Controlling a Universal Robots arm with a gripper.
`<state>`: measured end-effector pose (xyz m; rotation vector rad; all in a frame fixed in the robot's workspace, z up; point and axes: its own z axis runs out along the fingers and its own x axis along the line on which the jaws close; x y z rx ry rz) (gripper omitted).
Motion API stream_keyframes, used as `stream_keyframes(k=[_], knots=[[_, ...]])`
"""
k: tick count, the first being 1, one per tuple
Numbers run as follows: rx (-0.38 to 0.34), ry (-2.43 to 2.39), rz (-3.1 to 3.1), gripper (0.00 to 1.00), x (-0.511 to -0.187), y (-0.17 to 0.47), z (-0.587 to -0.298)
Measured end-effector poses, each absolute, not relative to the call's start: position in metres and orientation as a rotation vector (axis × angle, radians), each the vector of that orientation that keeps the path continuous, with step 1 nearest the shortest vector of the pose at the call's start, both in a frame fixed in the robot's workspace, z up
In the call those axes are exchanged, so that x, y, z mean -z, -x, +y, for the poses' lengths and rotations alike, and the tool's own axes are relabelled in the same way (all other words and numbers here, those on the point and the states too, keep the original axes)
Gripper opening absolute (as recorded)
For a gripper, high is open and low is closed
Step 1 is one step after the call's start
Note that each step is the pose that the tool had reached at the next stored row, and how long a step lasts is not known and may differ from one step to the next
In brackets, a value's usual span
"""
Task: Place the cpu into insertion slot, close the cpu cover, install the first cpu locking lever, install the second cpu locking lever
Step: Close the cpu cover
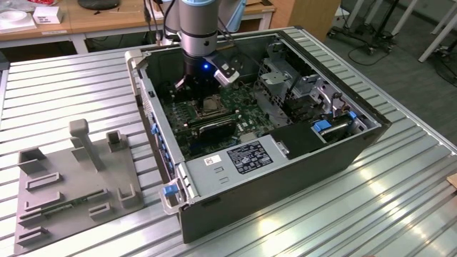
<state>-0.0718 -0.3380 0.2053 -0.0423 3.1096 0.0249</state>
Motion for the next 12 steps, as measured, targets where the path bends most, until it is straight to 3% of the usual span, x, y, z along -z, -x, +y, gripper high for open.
stream_keyframes(k=[12], knots=[[-0.027,0.042,3.109,0.11,-0.218,0.072,-0.338]])
